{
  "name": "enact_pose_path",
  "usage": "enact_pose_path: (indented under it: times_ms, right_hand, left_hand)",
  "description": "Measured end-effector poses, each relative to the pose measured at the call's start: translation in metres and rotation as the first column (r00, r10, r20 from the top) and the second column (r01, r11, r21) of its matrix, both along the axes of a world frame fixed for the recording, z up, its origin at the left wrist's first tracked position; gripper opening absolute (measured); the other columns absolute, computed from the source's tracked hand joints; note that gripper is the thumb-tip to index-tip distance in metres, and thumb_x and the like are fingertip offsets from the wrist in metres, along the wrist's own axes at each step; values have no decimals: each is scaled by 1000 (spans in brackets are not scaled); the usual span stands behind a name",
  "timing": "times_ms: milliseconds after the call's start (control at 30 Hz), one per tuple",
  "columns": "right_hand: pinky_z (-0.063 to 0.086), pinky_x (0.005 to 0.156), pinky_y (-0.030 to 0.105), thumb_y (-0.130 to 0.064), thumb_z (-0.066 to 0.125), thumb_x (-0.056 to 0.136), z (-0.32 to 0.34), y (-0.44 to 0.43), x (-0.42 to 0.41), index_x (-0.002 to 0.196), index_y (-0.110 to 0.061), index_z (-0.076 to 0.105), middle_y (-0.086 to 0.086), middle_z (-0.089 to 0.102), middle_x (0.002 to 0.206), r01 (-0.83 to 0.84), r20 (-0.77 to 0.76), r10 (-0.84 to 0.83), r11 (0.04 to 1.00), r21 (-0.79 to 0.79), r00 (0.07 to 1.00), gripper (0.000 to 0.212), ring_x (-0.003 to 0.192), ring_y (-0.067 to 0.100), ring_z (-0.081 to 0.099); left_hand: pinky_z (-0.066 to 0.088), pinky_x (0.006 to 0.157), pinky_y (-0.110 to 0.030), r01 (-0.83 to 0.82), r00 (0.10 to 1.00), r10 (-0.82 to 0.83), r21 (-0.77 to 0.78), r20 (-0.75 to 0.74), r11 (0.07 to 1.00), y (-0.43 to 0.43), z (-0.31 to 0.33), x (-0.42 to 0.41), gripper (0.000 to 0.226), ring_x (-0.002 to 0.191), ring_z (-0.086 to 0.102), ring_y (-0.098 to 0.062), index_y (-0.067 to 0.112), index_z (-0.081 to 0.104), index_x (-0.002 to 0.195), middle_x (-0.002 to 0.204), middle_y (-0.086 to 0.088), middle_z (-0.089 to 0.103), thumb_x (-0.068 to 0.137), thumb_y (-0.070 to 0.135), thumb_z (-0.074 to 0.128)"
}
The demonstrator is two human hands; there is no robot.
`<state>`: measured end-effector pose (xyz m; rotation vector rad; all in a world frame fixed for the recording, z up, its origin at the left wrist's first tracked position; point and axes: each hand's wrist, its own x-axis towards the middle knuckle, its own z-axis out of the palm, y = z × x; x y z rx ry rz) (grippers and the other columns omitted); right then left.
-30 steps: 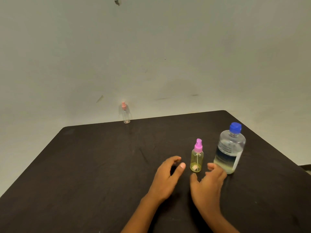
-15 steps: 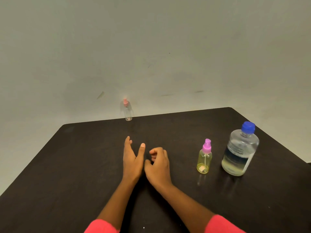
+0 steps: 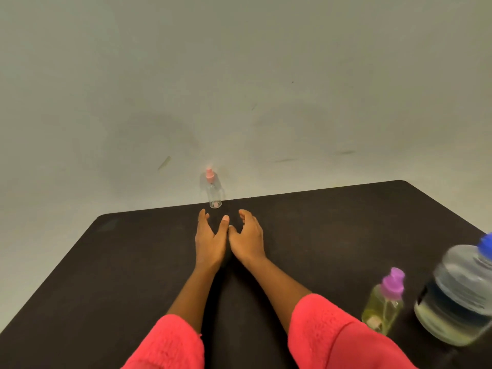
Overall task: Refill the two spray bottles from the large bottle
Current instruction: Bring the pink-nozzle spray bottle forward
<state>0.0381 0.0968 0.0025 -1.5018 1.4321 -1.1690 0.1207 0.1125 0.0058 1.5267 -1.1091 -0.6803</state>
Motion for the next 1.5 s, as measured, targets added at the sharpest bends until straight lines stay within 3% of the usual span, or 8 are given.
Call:
enact_pose_path:
  times_ms: [233, 367, 500, 667, 900, 1000, 1100, 1500]
  right_hand:
    - [35, 112, 33, -20, 56, 94, -2, -57, 19, 145, -12, 38, 6, 43, 146, -54, 51, 54, 999, 1, 997, 55, 135, 19, 41]
    - [37, 111, 35, -23, 57, 94, -2, -75, 25, 143, -12, 40, 7, 44, 144, -79, 66, 80, 997, -12, 995, 53, 133, 20, 42]
    - [42, 104, 32, -17, 57, 94, -1, -88, 28, 137, -11, 46, 8, 51, 134, -108, 48, 109, 994, -28, 993, 45, 123, 21, 50]
    - [43, 105, 34, -14, 57, 93, -3, -100, 31, 136, -12, 47, 7, 54, 134, -144, 19, 145, 989, -38, 989, 44, 122, 21, 51]
    - [45, 104, 36, -15, 55, 94, -6, -102, 35, 137, -16, 47, 5, 54, 133, -181, -74, 177, 982, -56, 981, 44, 118, 20, 55]
    - [44, 99, 26, -14, 55, 95, -6, -98, 32, 137, -14, 48, 8, 47, 132, -163, -119, 154, 984, -66, 981, 43, 115, 21, 54]
    - [43, 92, 20, -11, 56, 94, -6, -90, 27, 131, -11, 52, 10, 46, 128, -124, -95, 117, 989, -81, 989, 37, 109, 20, 56]
    - [47, 89, 25, -14, 57, 93, -6, -22, 3, 119, -11, 57, 7, 50, 117, -116, -85, 106, 986, -122, 991, 27, 99, 16, 56]
  left_hand:
    - [30, 111, -35, -8, 999, 7, -27, -34, 1000, -47, 0, 11, 66, 139, 33, -22, 16, 21, 150, 152, -7, 33, 96, 37, 52]
    - [33, 98, -24, -15, 1000, 14, -42, -25, 999, -60, 2, 13, 60, 130, 41, -16, 13, 25, 148, 146, -4, 39, 97, 34, 50]
    - [36, 103, -31, -16, 1000, 15, -46, -24, 999, -73, 0, 19, 59, 132, 41, -20, 14, 27, 146, 146, -4, 39, 97, 37, 50]
    - [41, 84, -25, 8, 1000, -10, -65, -23, 998, -84, -1, 21, 45, 102, 52, -11, 15, 37, 137, 115, 6, 49, 97, 30, 51]
    - [37, 95, -24, 30, 1000, -29, -45, 7, 999, -89, -5, 25, 58, 113, 43, -7, 15, 32, 145, 135, 1, 46, 95, 36, 55]
    - [37, 93, -24, 34, 998, -32, -40, 59, 999, -85, -5, 24, 52, 113, 48, -9, 12, 38, 140, 135, -3, 49, 96, 33, 54]
    - [40, 104, -33, 37, 996, -36, -17, 83, 999, -80, -9, 23, 50, 125, 49, -17, 13, 39, 140, 137, -5, 50, 96, 33, 53]
    - [47, 95, -32, 54, 991, -50, -30, 121, 998, -17, -11, 7, 30, 106, 59, -13, 18, 51, 125, 117, -1, 62, 97, 28, 51]
